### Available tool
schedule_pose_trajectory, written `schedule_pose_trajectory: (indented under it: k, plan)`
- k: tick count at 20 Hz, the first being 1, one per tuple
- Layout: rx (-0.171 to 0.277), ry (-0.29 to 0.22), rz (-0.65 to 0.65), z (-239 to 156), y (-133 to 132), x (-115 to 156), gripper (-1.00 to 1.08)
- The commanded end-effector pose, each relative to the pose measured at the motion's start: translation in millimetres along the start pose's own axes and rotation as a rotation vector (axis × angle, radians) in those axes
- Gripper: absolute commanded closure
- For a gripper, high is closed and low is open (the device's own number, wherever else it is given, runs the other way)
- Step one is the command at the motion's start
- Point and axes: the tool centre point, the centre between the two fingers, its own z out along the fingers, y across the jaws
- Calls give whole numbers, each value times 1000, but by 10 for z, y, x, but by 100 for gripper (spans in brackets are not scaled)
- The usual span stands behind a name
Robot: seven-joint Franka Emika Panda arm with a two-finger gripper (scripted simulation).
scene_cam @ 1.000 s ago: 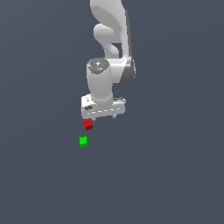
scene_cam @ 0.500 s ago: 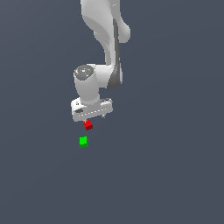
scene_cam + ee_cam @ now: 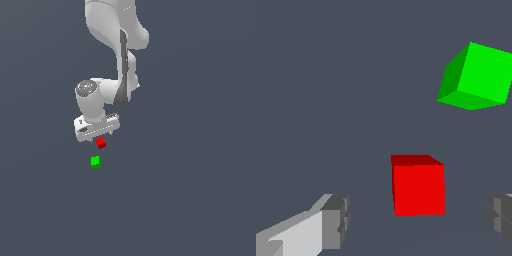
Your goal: Stack the red cube on top of the green cube.
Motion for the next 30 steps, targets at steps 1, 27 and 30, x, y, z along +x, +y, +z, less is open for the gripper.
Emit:
schedule_pose_trajectory:
  k: [1, 27, 30]
  plan:
    - [-1, -1, -16, 31, 46, -26, -92]
    - [-2, -1, -25, 551, 84, -36, 108]
    - [-2, -1, -25, 551, 84, -36, 108]
